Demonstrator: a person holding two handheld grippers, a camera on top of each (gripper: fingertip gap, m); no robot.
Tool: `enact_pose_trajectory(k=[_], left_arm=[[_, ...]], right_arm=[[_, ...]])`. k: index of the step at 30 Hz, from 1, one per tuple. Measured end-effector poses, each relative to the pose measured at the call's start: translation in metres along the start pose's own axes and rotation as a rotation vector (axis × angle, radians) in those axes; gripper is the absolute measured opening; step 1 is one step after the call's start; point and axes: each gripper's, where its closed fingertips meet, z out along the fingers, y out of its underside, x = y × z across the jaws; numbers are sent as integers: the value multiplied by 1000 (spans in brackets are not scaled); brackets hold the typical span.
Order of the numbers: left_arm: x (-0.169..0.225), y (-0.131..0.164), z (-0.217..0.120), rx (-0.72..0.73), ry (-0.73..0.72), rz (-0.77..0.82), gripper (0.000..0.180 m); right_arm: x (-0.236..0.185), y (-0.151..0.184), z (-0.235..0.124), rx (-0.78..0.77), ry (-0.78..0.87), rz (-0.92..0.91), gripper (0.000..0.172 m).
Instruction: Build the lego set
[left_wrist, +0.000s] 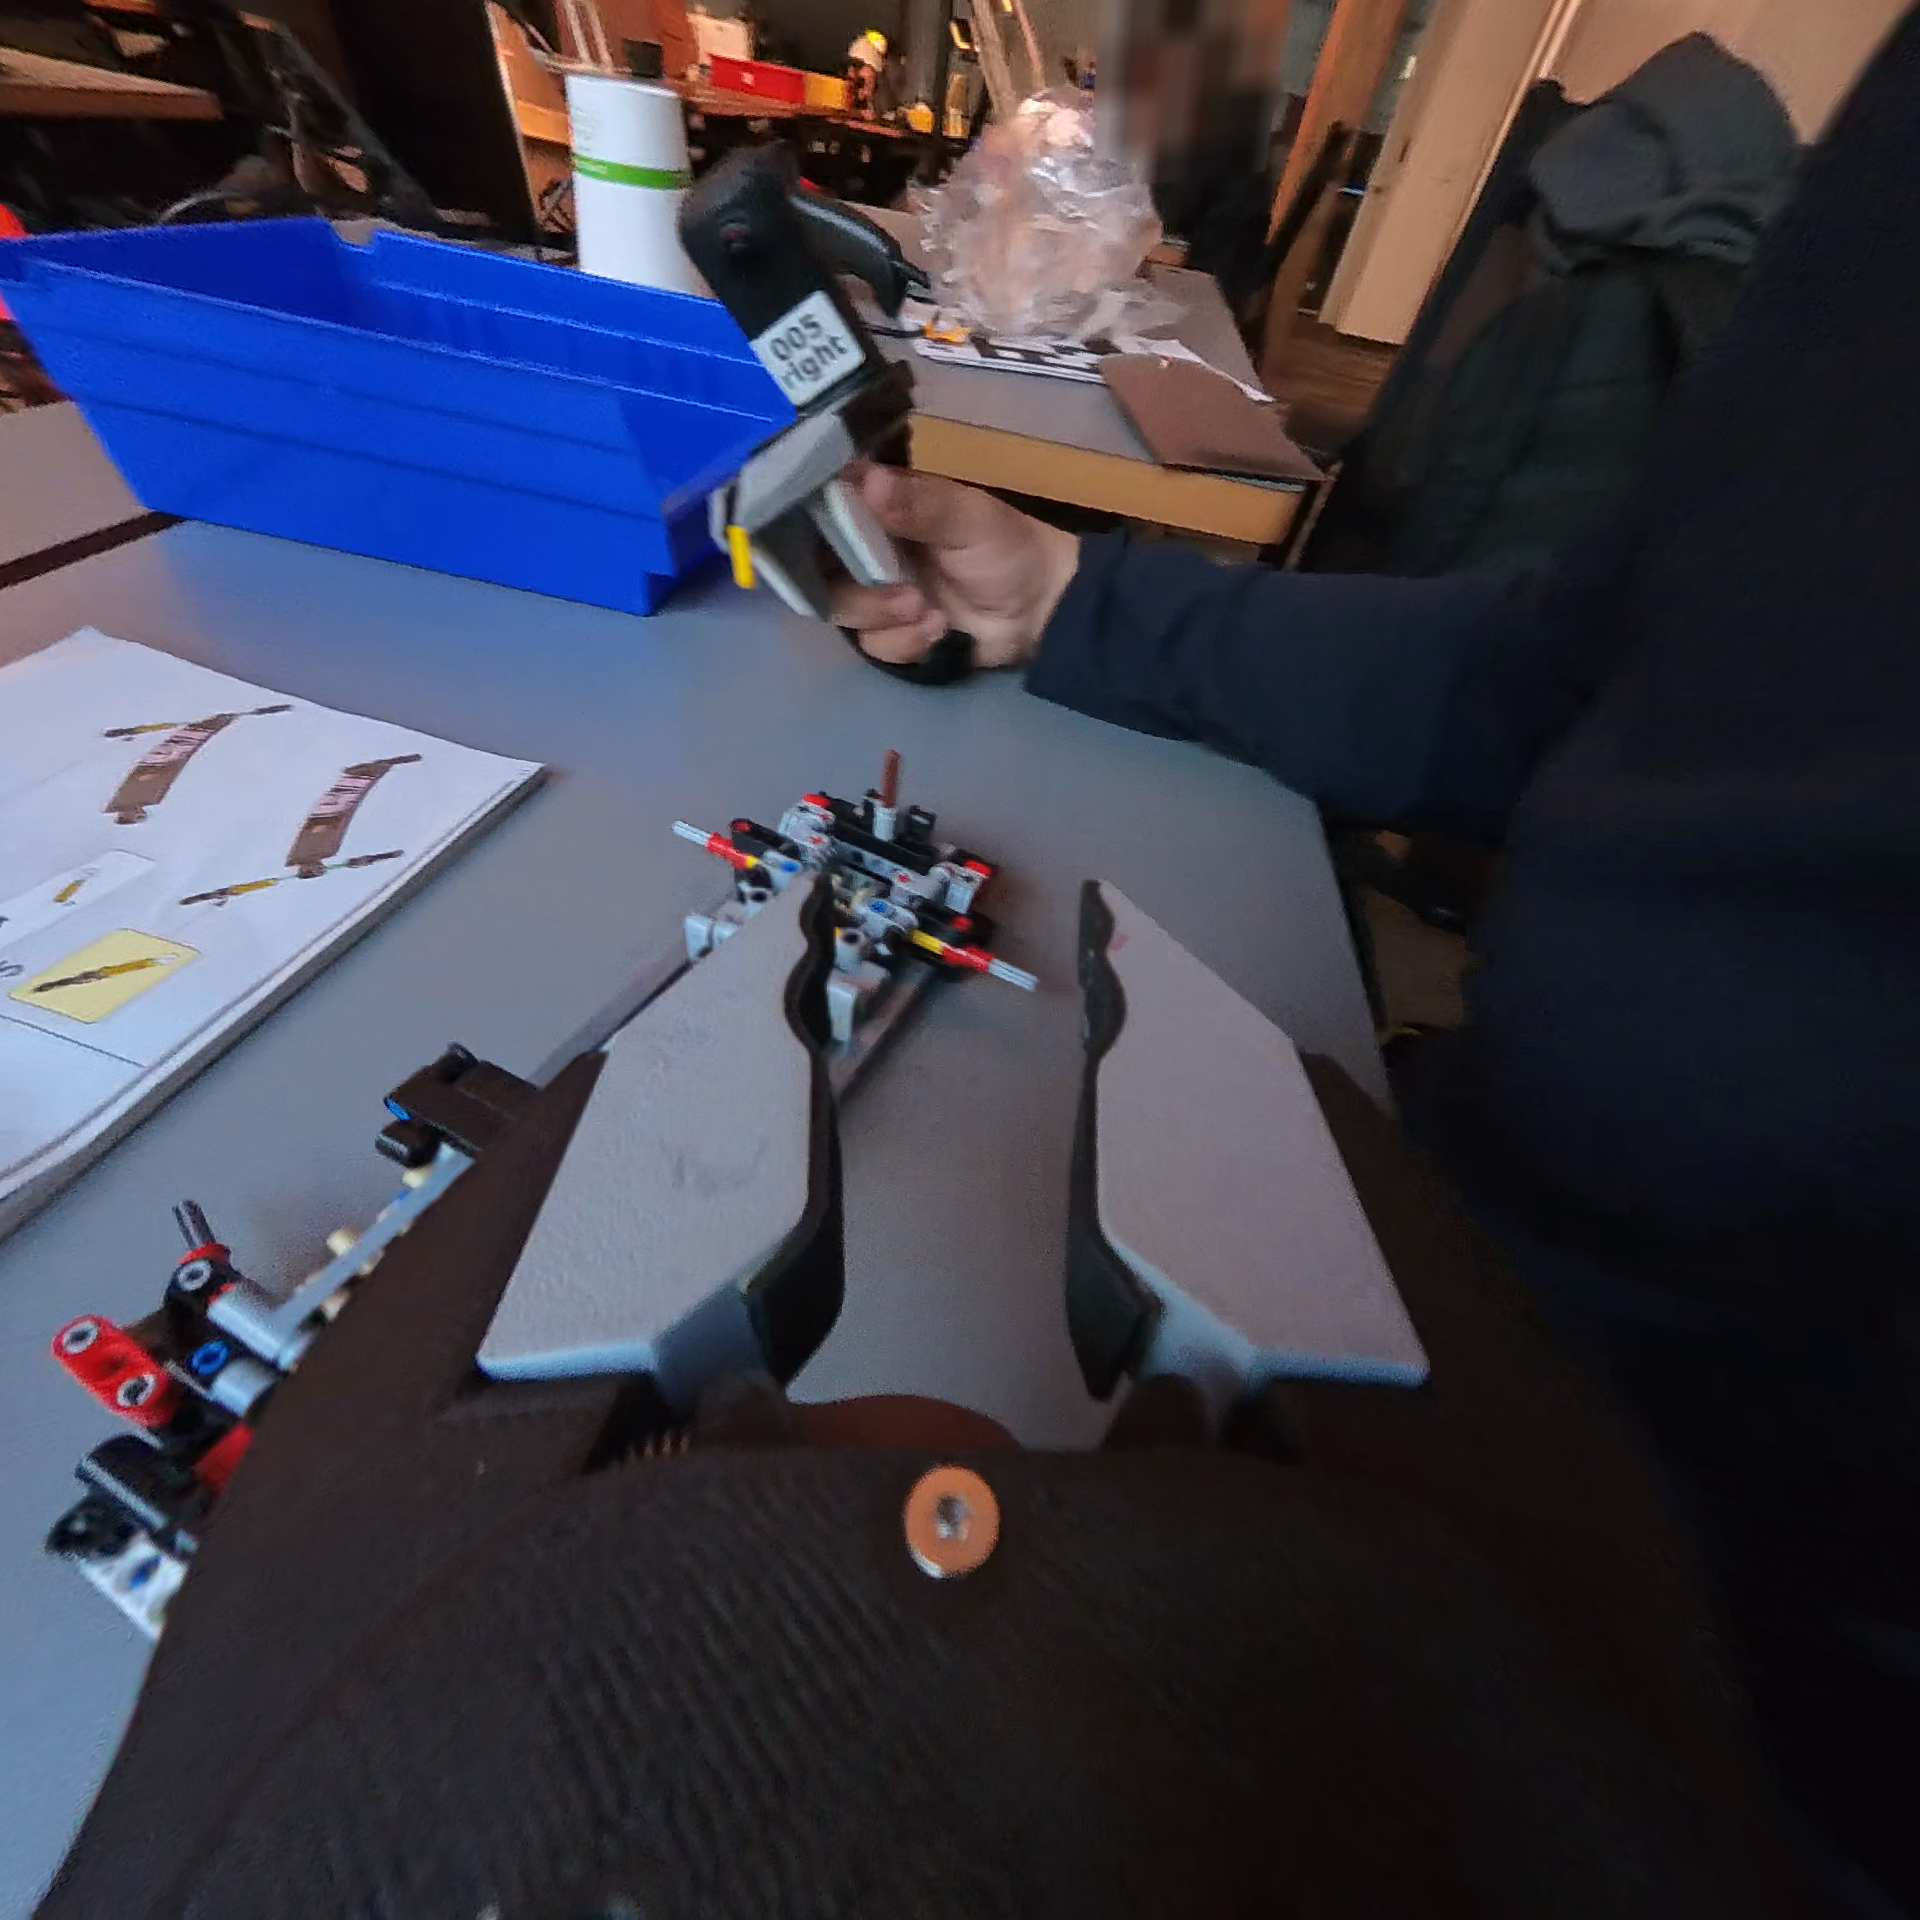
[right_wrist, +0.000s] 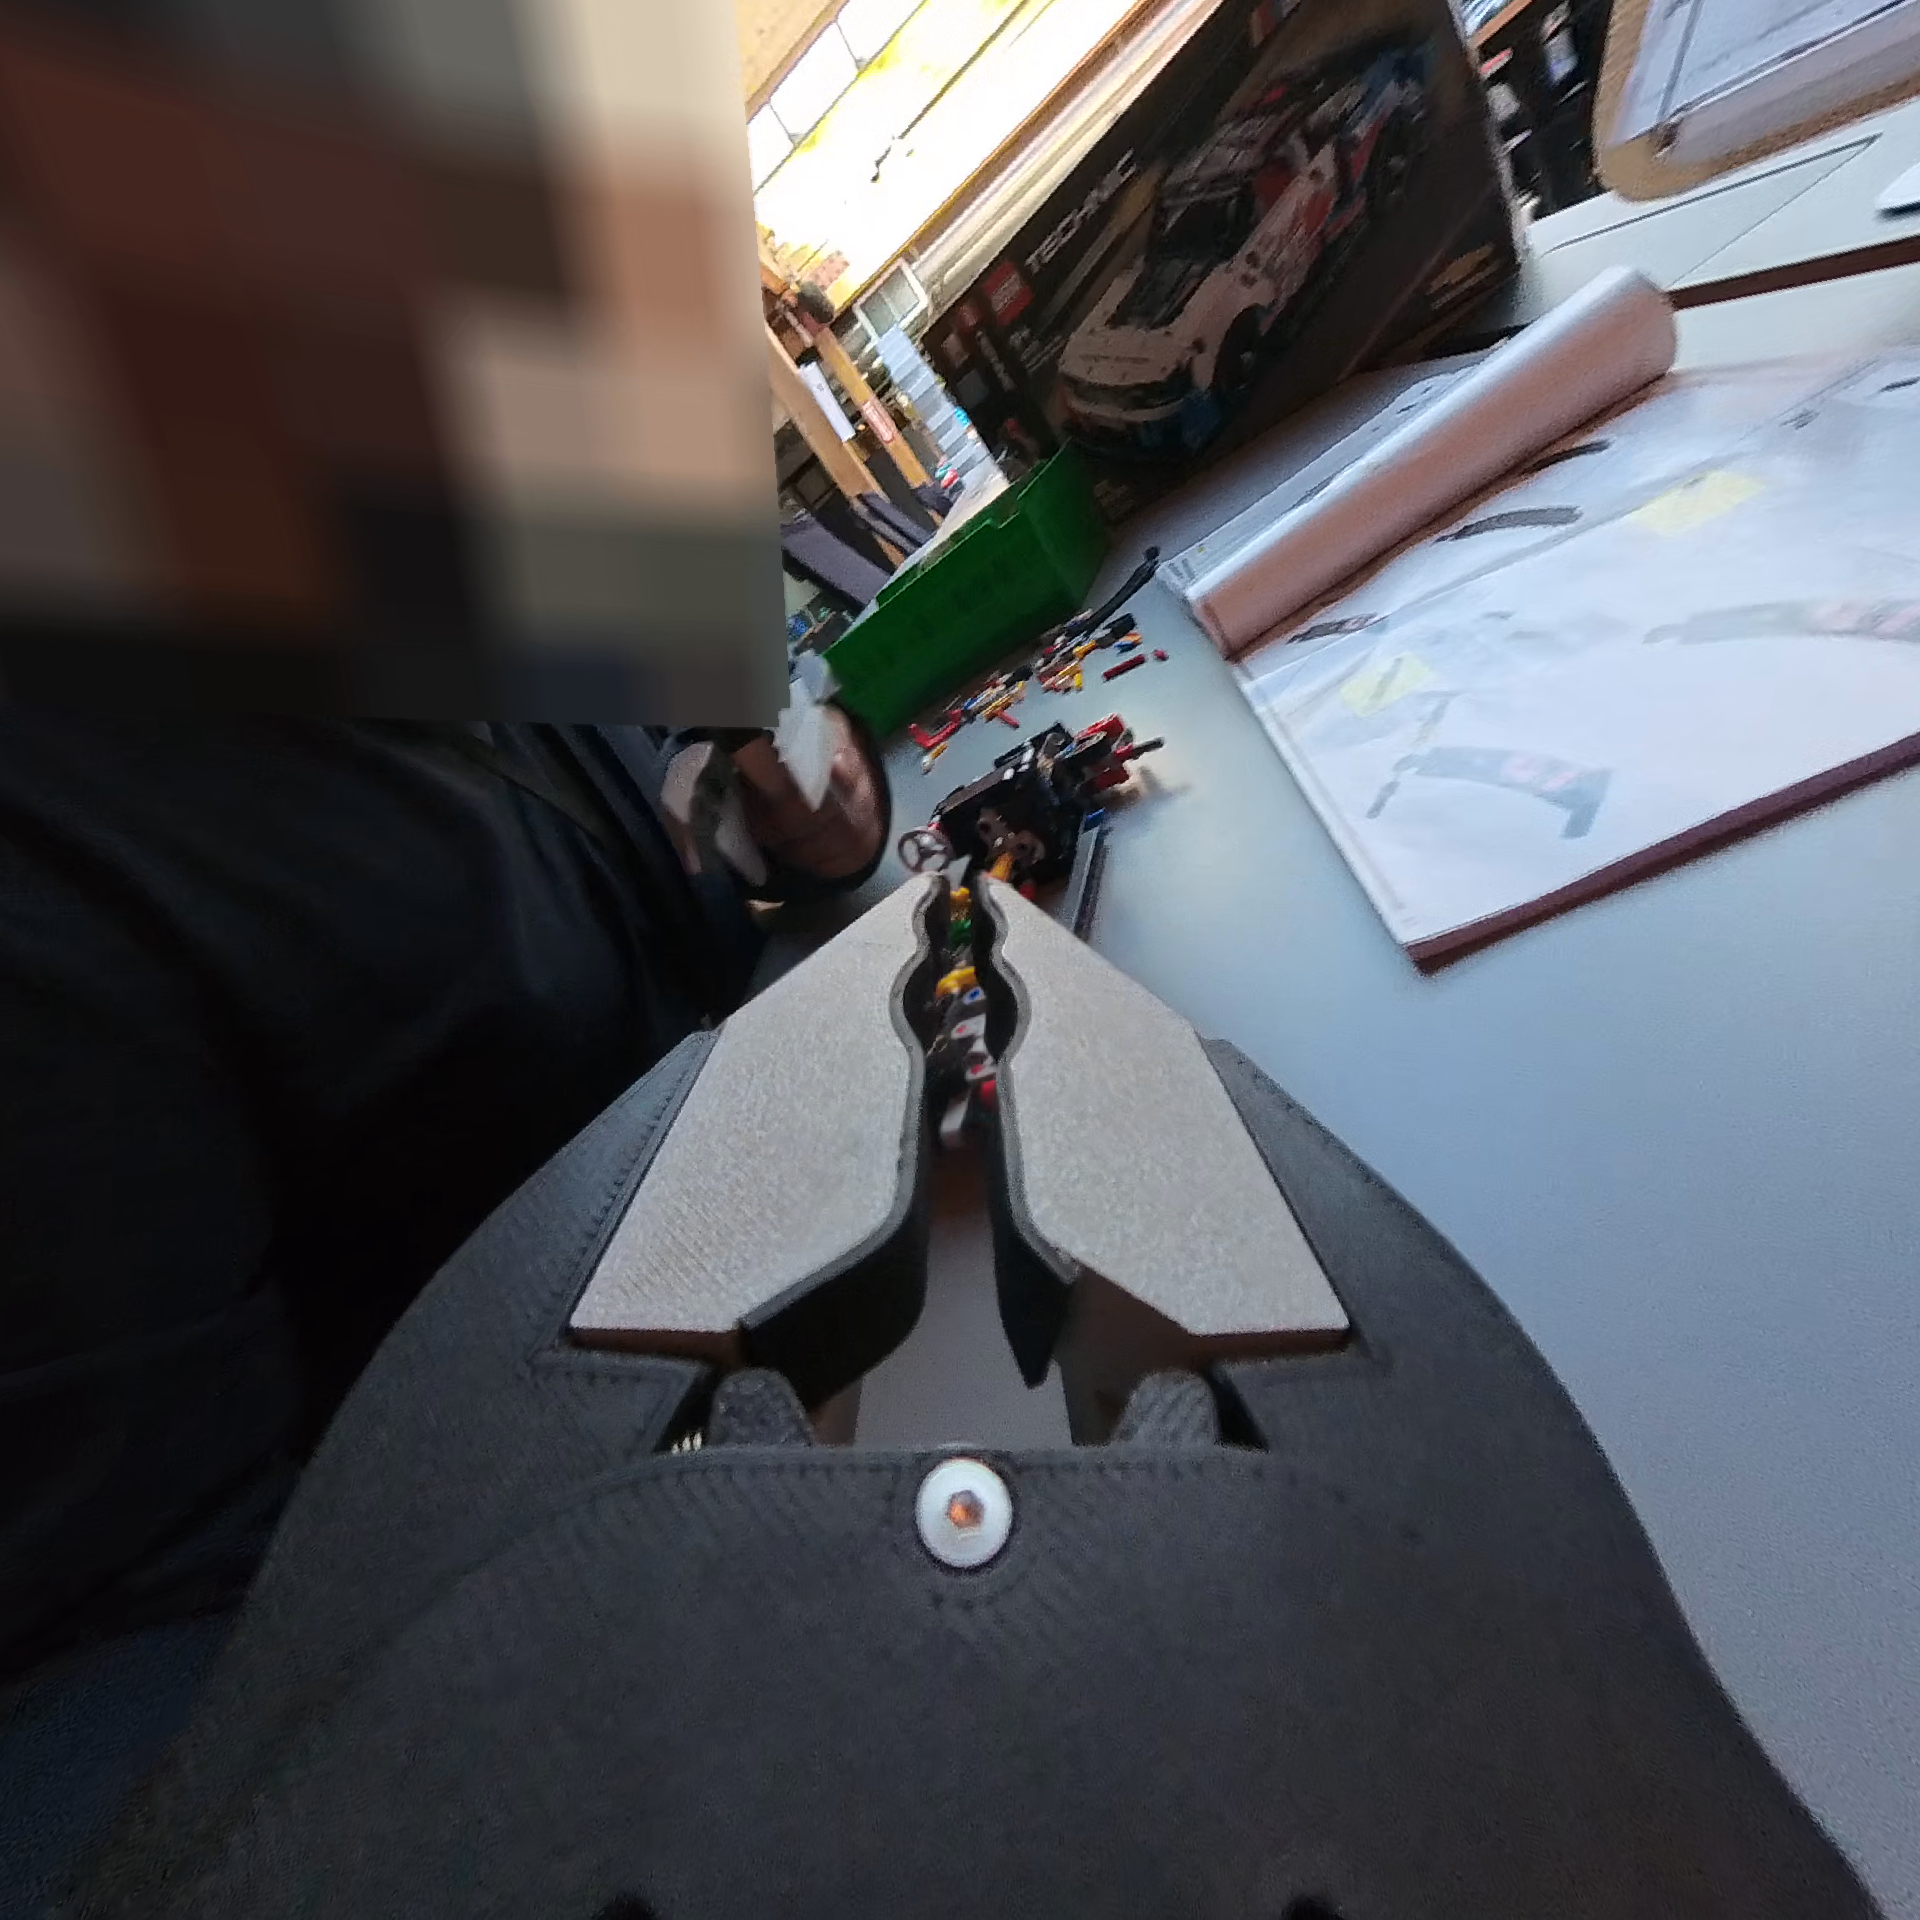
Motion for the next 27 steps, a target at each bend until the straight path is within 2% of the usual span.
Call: enact_pose_trajectory(k=[3, 7, 12, 16, 20, 27], left_arm=[[7, 16, -20, -36, -1, 31, 45], [3, 44, -64, -86, -3, 56, 46], [0, 33, -114, 61, 39, 2, 42], [-9, 36, -125, 49, 38, -46, 45], [-23, 38, -127, 33, -5, -75, 45], [-32, 38, -128, 43, 0, -160, 43]], right_arm=[[9, -8, 7, 25, 20, 0, 0], [18, -13, 13, 45, 53, 5, 0], [27, -20, 15, 88, 95, 12, 0], [31, -24, 16, 108, 104, 17, 0], [32, -25, 19, 105, 81, 27, 0], [32, -26, 21, 96, 65, 26, 0]])
